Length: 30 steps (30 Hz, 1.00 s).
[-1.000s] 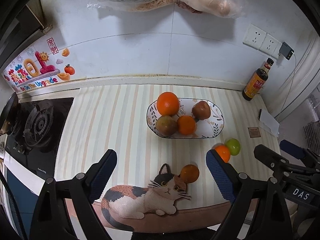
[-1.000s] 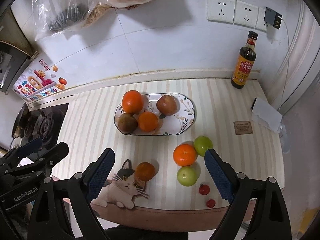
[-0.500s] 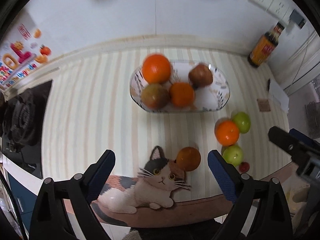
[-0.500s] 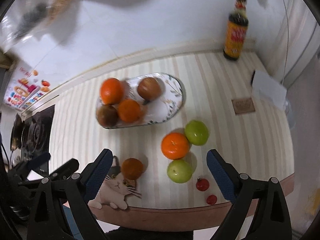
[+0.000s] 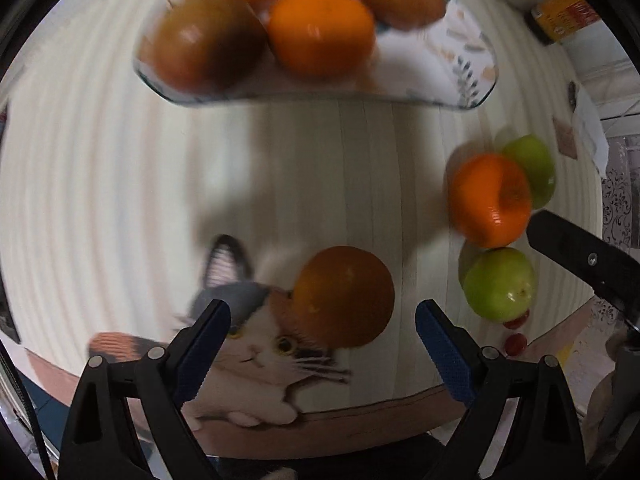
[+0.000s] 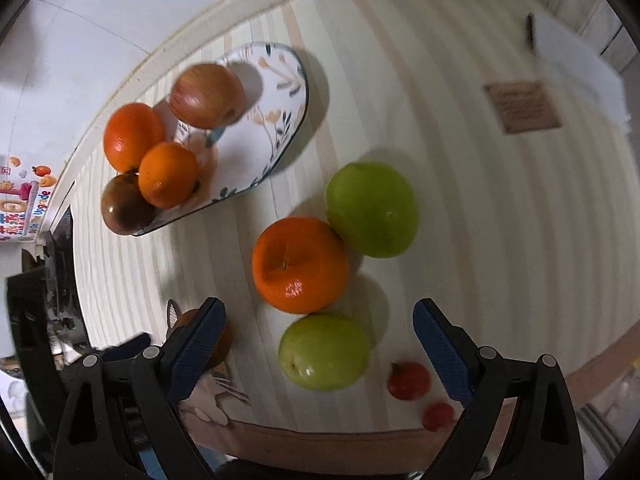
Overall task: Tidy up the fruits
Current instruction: 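Grasp the tangerine by the cat figure with the left tool while the right tool grasps an orange, then carry both fruits onto the deer plate and open both tools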
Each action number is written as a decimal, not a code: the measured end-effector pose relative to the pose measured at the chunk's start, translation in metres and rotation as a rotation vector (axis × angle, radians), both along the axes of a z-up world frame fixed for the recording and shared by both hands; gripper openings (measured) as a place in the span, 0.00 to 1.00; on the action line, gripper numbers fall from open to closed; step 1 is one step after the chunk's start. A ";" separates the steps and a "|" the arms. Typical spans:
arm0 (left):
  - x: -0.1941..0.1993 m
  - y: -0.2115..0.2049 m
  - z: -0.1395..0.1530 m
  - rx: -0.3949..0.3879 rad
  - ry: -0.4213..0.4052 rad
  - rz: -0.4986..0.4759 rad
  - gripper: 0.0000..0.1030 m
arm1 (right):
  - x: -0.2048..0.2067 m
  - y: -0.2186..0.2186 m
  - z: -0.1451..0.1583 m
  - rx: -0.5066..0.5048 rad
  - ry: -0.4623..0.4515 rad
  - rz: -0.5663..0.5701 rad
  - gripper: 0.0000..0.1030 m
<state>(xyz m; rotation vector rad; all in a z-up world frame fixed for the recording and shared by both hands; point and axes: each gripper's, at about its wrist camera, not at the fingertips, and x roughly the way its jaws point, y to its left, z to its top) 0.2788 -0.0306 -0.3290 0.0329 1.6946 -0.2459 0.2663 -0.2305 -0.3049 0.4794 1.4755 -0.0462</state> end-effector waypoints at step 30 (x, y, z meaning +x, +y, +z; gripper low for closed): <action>0.008 0.060 -0.001 -0.009 -0.101 0.142 0.50 | 0.026 0.069 -0.050 -0.007 0.000 0.145 0.65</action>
